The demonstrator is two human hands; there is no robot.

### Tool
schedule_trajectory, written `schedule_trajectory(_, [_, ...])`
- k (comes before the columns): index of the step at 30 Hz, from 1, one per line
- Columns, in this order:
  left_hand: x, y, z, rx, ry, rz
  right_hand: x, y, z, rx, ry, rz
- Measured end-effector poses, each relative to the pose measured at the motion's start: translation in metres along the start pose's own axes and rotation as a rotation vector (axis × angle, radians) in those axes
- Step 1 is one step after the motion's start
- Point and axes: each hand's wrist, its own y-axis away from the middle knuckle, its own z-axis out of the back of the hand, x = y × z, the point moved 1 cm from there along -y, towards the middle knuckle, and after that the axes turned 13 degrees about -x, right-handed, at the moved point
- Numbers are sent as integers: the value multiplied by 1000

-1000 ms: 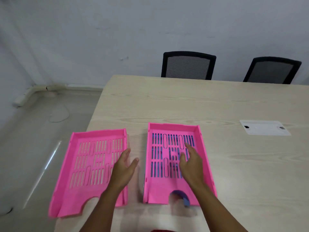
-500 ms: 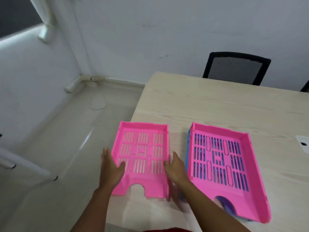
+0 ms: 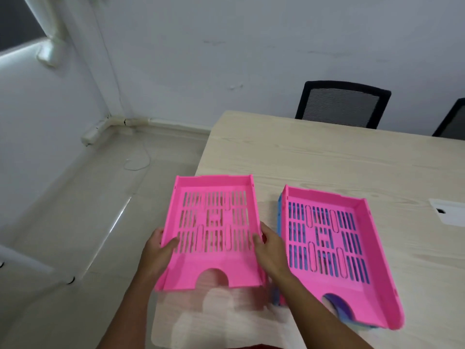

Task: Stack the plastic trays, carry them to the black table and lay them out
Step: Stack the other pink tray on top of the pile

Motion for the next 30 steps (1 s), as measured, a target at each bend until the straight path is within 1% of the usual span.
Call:
schedule_trajectory(2, [-15,-2,-4,9,59,-16,17,2,21,-57,-33,35])
schedule_trajectory(6, [-49,6,-31,65,121,-41,20,-8,67,-175,-70,42])
schedule_trajectory(11, [-84,40,-88,147,127,-94,-13,-31,133,-267,-55,-17])
schedule_trajectory(17, [-104,106,-168,216,129,-164,-65,-33,224,-384,-39,-114])
schedule_trajectory(19, [-104,125,-187,234,112,-176,-81,-30,246,-407,-68,-164])
schedule_trajectory(24, [-95,152,-210,251,49,-187,-112,-18,271,-445,-151,-223])
schedule_trajectory(30, [-81,160,-211,244,1,-180,-126,-12,264,-420,-174,-222])
